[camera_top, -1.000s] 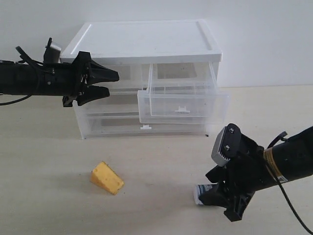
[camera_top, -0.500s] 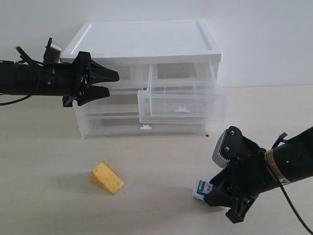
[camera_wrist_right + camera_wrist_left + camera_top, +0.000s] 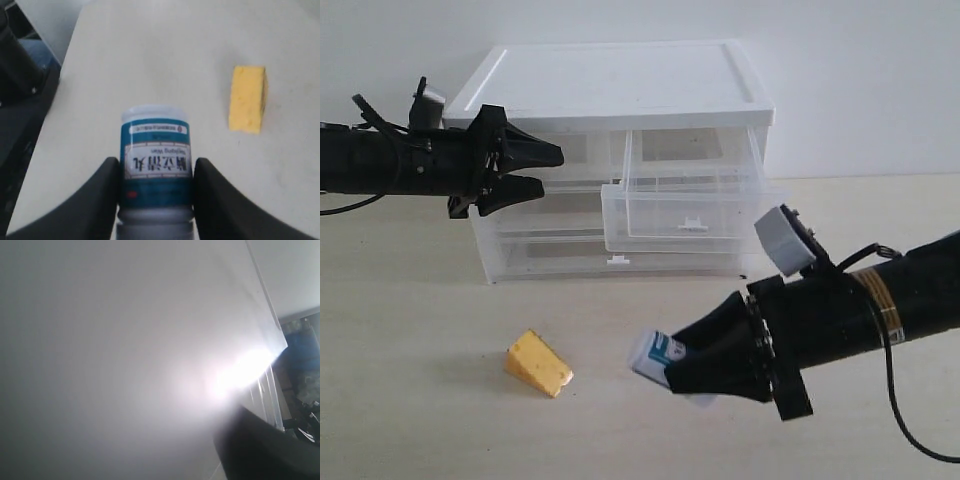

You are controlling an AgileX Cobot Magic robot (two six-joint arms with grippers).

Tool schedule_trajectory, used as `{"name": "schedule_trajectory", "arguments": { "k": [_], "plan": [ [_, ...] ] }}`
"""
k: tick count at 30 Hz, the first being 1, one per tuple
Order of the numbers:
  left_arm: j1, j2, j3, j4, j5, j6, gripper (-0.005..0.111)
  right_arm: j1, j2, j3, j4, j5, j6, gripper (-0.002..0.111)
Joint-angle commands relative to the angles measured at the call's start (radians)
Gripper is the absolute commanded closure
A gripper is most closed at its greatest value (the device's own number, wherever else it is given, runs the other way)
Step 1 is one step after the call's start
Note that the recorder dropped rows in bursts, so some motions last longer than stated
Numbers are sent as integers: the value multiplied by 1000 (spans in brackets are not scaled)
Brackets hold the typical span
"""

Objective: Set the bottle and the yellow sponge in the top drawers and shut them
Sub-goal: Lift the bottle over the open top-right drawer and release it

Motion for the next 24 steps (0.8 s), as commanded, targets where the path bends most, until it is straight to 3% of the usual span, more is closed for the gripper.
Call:
{"name": "schedule_trajectory", "arguments": {
  "k": [1, 9, 14, 20, 24],
  "plan": [
    [4, 13, -7, 13, -77, 19, 46, 6, -60, -9, 135, -30, 7, 108],
    [4, 13, -7, 15, -77, 19, 46, 6, -181, -22, 465, -30, 14, 108],
    [4, 13, -7, 15, -77, 19, 46, 6, -201, -105, 655, -19, 222, 108],
    [4, 13, -7, 15, -79, 19, 46, 6, -201, -202, 678, 355, 367, 108],
    [4, 13, -7, 15, -81, 19, 46, 6, -201, -224, 659, 475, 359, 106]
  ]
}}
